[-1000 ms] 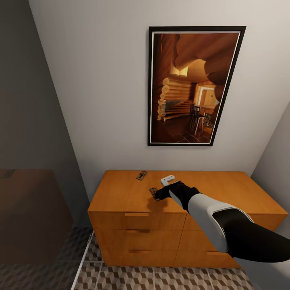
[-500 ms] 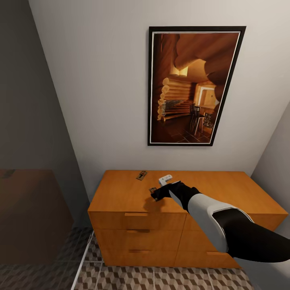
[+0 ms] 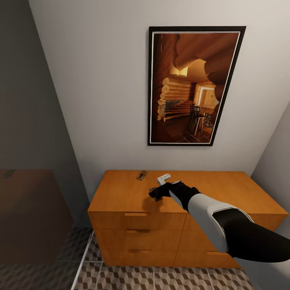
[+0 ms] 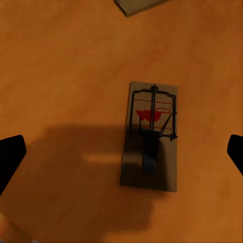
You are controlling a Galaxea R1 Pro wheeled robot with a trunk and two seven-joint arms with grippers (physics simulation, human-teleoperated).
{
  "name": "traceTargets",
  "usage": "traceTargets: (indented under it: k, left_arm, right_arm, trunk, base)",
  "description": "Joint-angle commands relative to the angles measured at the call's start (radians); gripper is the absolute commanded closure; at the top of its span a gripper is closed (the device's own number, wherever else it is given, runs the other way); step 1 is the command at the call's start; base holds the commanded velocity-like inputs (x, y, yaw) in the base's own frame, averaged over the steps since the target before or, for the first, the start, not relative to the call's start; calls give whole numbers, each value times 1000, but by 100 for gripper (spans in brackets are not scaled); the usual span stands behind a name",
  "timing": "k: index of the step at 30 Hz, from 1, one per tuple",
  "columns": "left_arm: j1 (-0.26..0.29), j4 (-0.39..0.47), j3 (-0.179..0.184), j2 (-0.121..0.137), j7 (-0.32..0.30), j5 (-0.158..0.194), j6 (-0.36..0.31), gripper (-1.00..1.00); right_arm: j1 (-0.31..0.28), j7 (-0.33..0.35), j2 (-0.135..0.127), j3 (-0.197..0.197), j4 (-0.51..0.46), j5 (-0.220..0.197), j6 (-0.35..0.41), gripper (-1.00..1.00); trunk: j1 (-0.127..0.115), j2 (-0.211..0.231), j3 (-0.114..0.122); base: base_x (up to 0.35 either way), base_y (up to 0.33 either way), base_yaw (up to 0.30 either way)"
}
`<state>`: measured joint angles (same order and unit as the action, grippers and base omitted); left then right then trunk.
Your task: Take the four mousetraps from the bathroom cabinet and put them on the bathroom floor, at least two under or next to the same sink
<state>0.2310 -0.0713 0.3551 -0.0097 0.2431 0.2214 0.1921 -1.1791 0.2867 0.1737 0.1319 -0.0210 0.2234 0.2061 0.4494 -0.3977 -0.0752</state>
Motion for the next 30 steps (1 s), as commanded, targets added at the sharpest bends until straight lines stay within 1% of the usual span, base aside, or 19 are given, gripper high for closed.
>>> traceTargets:
  k: [1, 17, 25, 30]
  left_arm:
    - [2, -4, 8, -1, 1, 9, 7, -100]
    - [2, -4, 8, -1, 1, 9, 9, -100]
    - [2, -4, 8, -1, 1, 9, 9, -100]
    - [2, -5, 8, -1, 1, 9, 9, -100]
  right_arm:
    - [-1, 5, 0, 8, -2, 2, 2, -100]
    - [3, 12, -4, 7, -2, 1, -27, -100]
    - [5, 13, -11, 7, -2, -1, -39, -100]
    - [17, 14, -12, 6, -2, -1, -43, -100]
  trunk:
    - [1, -2, -2]
    - [1, -2, -2]
    - [1, -2, -2]
    - [1, -2, -2]
  base:
    - [0, 0, 0]
    - [0, 0, 0]
    - [0, 0, 0]
    - [0, 0, 0]
